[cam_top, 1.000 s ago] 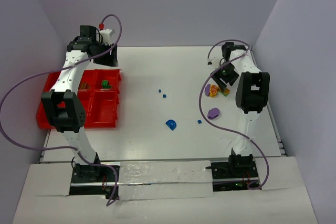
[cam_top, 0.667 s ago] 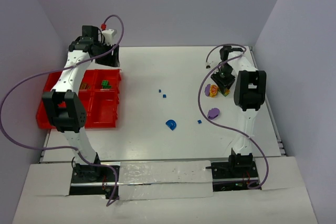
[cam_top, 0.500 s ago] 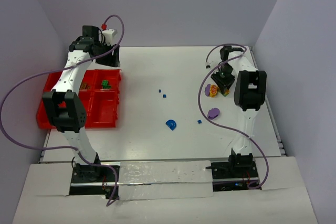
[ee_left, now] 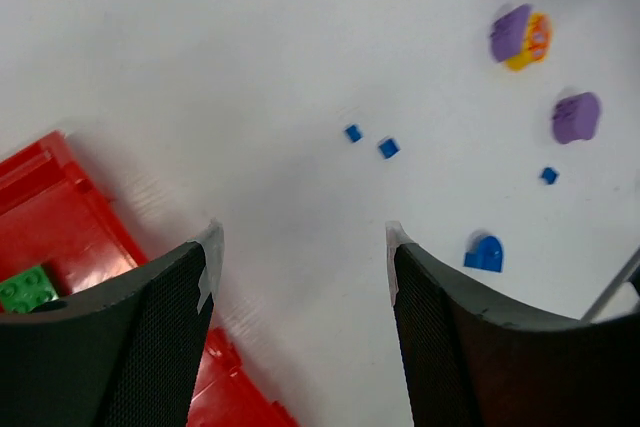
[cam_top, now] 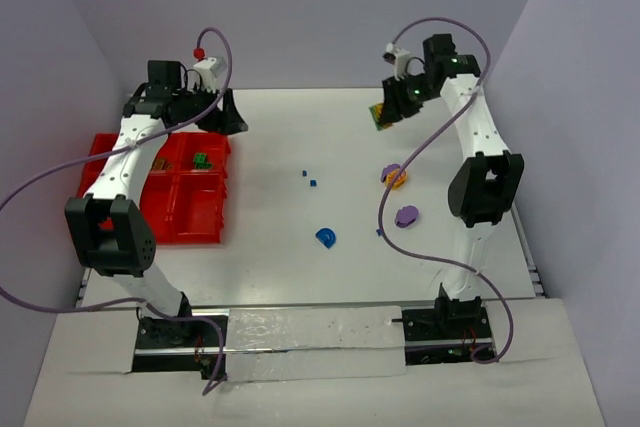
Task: Sort the legos into containers by color
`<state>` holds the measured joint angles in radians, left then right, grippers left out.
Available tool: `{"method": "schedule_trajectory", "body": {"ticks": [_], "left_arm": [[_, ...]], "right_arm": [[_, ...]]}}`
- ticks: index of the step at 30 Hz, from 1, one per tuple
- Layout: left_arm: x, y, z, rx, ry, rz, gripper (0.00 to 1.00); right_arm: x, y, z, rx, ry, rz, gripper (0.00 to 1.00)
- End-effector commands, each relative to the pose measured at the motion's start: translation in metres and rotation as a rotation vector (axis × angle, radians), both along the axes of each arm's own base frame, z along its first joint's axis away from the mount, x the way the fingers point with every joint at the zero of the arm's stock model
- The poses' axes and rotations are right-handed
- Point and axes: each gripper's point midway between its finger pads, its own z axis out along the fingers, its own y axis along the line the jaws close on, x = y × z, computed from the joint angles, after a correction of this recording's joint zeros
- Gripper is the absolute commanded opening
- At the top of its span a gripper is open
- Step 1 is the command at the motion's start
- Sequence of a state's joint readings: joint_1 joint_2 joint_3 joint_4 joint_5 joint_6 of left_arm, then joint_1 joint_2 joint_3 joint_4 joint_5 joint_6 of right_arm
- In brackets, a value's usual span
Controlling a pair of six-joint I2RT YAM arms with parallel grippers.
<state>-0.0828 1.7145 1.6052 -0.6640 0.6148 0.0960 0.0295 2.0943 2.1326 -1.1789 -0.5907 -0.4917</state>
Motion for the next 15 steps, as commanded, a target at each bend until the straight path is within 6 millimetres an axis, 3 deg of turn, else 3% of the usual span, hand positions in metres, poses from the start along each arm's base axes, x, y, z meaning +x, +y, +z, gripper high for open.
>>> {"method": "schedule_trajectory", "body": {"ticks": [1,6,7,8,9,11,15], "left_arm": [[-0.008,-0.032,0.065,-0.164,-0.18,-0.102,0.73],[-0.026,-0.069,0.071,-0.252,-0.162,-0.191,0.73],[-0.036,-0.081,0.076,-0.311,-0.131,-0.236,0.73],[-0.034,-0.086,0.077,-0.35,-0.13,-0.256,0.73],[-0.039,-0.09,0.077,-0.389,-0.081,-0.27,0.72],[-0.04,-0.1,0.086,-0.493,-0.03,-0.295,0.72],[-0.036,-0.109,0.1,-0.588,-0.007,-0.324,0.72]], "right_arm": [[-0.015,0.121,0.085,0.456,0.024,0.053,0.0],[-0.021,0.181,0.118,0.701,0.149,0.081,0.0],[-0.029,0.192,0.134,0.794,0.25,0.071,0.0],[-0.022,0.199,0.14,0.857,0.186,0.125,0.0],[-0.029,0.201,0.137,0.877,0.291,0.089,0.0],[-0.024,0.209,0.161,0.951,0.22,0.167,0.0],[-0.026,0.216,0.171,0.99,0.238,0.229,0.0]]}}
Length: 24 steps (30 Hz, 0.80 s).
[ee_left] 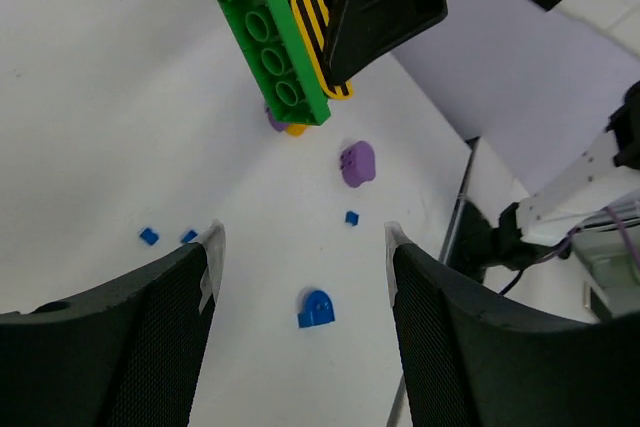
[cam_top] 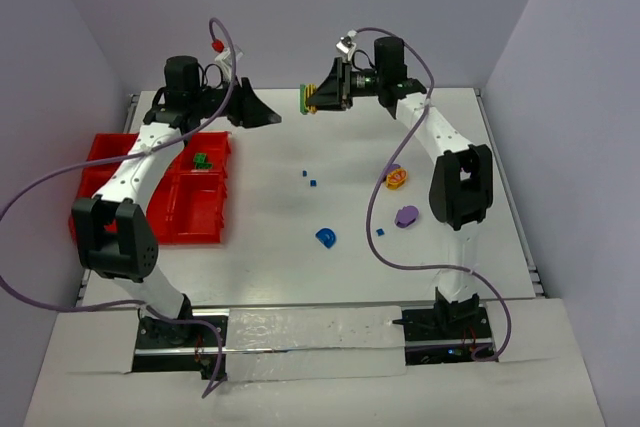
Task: Sort the legos into containers by color
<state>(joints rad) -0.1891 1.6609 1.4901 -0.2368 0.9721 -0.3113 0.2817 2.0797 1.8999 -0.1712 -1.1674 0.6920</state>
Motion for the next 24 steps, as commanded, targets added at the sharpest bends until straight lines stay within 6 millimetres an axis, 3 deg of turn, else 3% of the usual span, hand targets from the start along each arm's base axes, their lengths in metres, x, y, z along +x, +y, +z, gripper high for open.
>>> {"method": "schedule_trajectory", "body": {"ticks": [1,9,24], "left_arm": [[0.0,-0.014,0.034,-0.167,0.01,-0.094,0.72],[0.015,-0.022,0.037,-0.237,0.073,-0.126,0.72],[0.006,-0.028,0.049,-0.263,0.051,-0.187,0.72]], "right_arm": [[-0.016,0.006,0.072,0.184,-0.101,0.122,0.0],[-0.035,0.017,0.065,0.165,-0.102,0.181,0.0],[-0.04,0.028,0.052,0.124,-0.123,0.213,0.0]]}}
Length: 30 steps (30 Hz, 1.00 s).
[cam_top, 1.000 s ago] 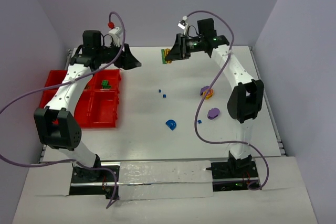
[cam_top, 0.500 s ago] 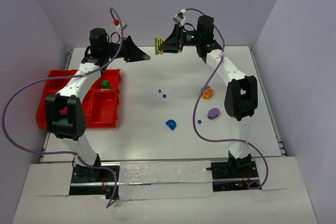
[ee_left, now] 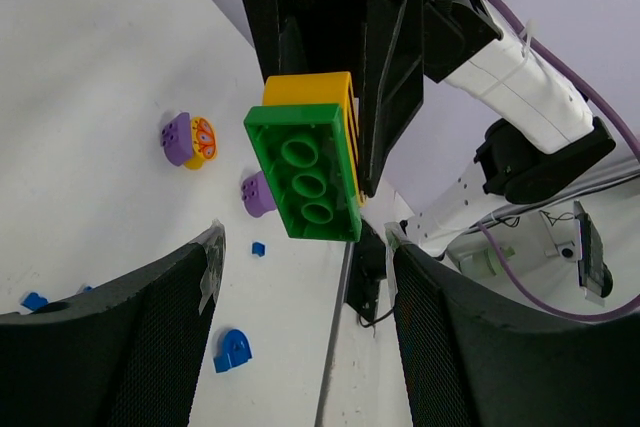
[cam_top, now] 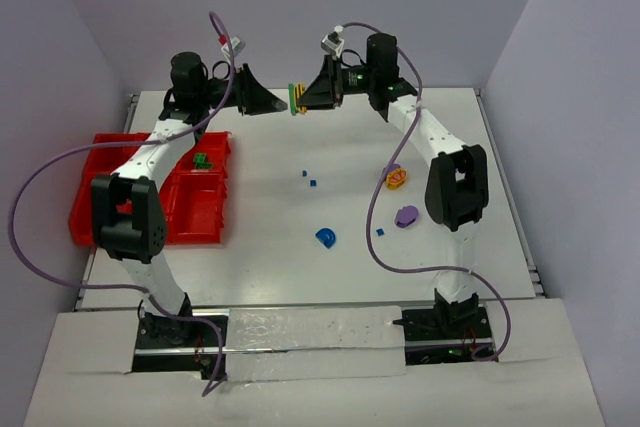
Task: Sort the legos into containers by color
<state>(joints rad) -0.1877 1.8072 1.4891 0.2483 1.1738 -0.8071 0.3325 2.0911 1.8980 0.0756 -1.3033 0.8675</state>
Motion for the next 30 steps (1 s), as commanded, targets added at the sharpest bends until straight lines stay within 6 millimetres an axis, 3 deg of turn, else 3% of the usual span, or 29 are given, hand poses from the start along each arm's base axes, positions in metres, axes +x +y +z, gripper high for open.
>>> {"method": "schedule_trajectory", "body": {"ticks": [1,12,14,22,26,30], "left_arm": [[-0.005,-0.005,0.027,-0.017,-0.098,-0.036,0.72],[0.003,-0.007,0.023,0.001,-0.103,-0.016,0.68],[0.002,-0.008,0.024,-0.003,-0.108,-0.026,0.6],[-0.007,-0.002,0.024,-0.028,-0.096,-0.071,0.0],[-0.003,0.009,0.017,-0.025,-0.068,-0.036,0.0],[0.005,0.033,0.004,0.025,-0.049,0.053,0.0]], "right_arm": [[-0.013,0.006,0.022,0.02,-0.093,0.048,0.0],[-0.023,0.014,0.022,0.018,-0.107,0.083,0.0],[-0.023,0.014,0.022,0.017,-0.11,0.08,0.0],[-0.016,0.014,0.021,0.015,-0.114,0.058,0.0],[-0.009,0.006,0.022,0.007,-0.117,0.029,0.0],[0.003,-0.012,0.02,-0.017,-0.156,-0.023,0.0]]}}
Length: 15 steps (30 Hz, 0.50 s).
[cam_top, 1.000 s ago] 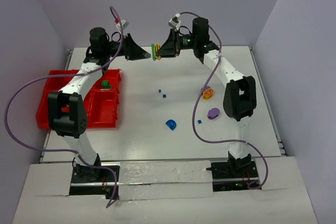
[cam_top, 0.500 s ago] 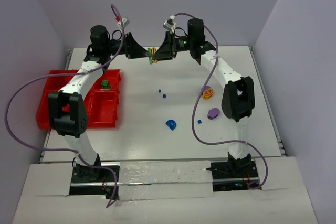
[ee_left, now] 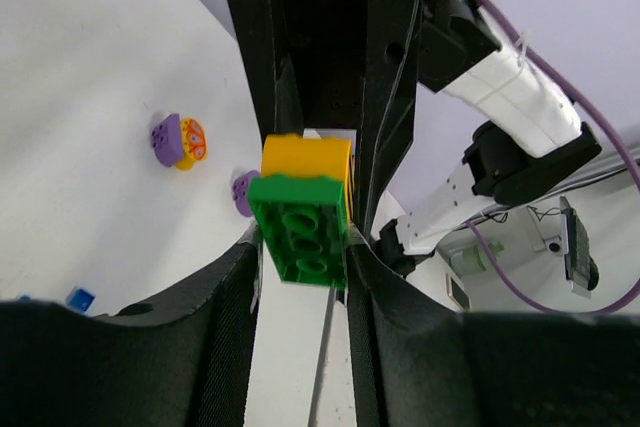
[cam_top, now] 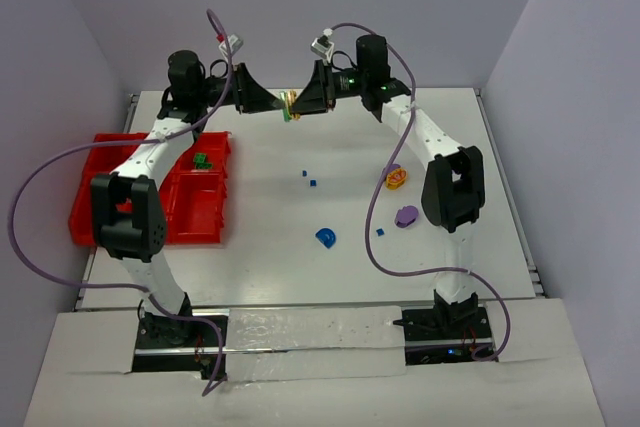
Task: Sort the legos into containers by color
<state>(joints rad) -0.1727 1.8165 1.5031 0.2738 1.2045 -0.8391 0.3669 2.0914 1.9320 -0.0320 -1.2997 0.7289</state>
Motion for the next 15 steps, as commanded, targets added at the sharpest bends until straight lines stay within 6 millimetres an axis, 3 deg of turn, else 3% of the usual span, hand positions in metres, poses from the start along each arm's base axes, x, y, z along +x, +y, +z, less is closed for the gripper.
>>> {"method": "schedule_trajectory", "body": {"ticks": [1,7,11,13,15], "left_arm": [[0.01,0.035,-0.004,0.062,-0.08,0.097,0.0],[0.022,0.07,-0.021,0.227,-0.144,0.22,0.0],[0.023,0.081,-0.023,0.268,-0.165,0.235,0.0],[0.02,0.075,-0.021,0.241,-0.151,0.18,0.1],[0.018,0.068,-0.019,0.21,-0.124,0.131,0.43]], "right_arm": [[0.017,-0.03,0.02,-0.012,-0.095,-0.077,0.0],[0.023,-0.063,-0.007,-0.167,-0.189,-0.163,0.0],[0.019,-0.07,-0.012,-0.193,-0.221,-0.16,0.0],[0.016,-0.068,-0.015,-0.187,-0.222,-0.144,0.0],[0.016,-0.064,-0.012,-0.169,-0.224,-0.122,0.0]]}}
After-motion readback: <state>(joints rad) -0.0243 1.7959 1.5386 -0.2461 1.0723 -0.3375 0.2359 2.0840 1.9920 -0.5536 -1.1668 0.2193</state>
